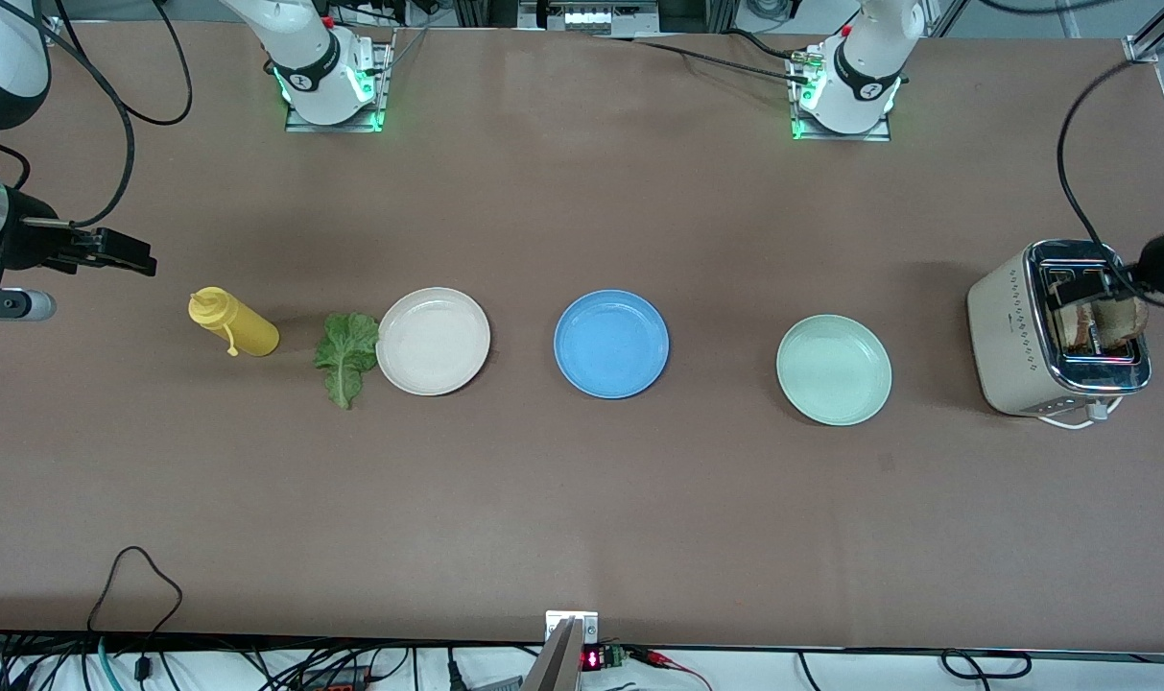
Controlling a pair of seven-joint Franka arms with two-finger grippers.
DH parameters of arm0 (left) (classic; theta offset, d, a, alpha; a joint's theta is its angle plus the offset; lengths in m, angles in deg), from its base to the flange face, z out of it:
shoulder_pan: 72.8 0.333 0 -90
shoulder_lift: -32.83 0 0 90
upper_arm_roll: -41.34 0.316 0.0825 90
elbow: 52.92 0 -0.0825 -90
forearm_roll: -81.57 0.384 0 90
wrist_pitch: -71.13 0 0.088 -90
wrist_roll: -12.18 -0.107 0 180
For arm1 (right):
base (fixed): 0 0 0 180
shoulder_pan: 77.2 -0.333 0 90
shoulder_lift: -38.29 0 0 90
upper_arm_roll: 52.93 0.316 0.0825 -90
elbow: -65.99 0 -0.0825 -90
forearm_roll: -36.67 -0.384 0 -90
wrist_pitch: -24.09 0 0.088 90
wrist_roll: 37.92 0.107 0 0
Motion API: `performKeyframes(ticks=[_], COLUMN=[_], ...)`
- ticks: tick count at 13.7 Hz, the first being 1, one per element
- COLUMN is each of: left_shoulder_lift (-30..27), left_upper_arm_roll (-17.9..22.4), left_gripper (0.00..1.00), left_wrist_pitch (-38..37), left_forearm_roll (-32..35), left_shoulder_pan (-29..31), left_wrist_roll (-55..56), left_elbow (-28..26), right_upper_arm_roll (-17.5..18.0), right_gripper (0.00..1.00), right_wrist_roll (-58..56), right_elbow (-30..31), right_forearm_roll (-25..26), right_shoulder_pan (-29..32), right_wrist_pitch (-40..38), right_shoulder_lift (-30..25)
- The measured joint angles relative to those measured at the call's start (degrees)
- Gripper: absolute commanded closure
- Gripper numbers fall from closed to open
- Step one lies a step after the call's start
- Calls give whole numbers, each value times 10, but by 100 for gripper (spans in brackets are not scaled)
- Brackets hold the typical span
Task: Make sandwich in blue plate with both arms
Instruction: 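Reach the right gripper to the lettuce while the left gripper reaches the toaster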
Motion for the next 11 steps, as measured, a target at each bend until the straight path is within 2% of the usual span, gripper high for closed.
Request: performKeyframes(ticks=[4,6,8,9,11], left_shoulder_lift=[48,55,66,74,85], left_upper_arm_roll=[0,0,0,0,0], left_gripper=[0,13,42,64,97], left_wrist_pitch=[5,5,3,1,-7], left_forearm_roll=[43,46,46,46,46], left_shoulder_pan=[14,17,27,33,43], left_wrist_roll=[-10,-16,-40,-51,-59], left_elbow=[4,5,5,5,4], right_upper_arm_roll=[0,0,0,1,2], right_gripper=[0,0,0,0,0], right_wrist_roll=[0,0,-2,-4,-4], right_elbow=[0,0,2,3,3], right_forearm_roll=[0,0,0,0,-1], right_shoulder_pan=[0,0,0,0,-1], right_wrist_pitch=[0,0,0,0,2], right_shoulder_lift=[1,3,9,17,40])
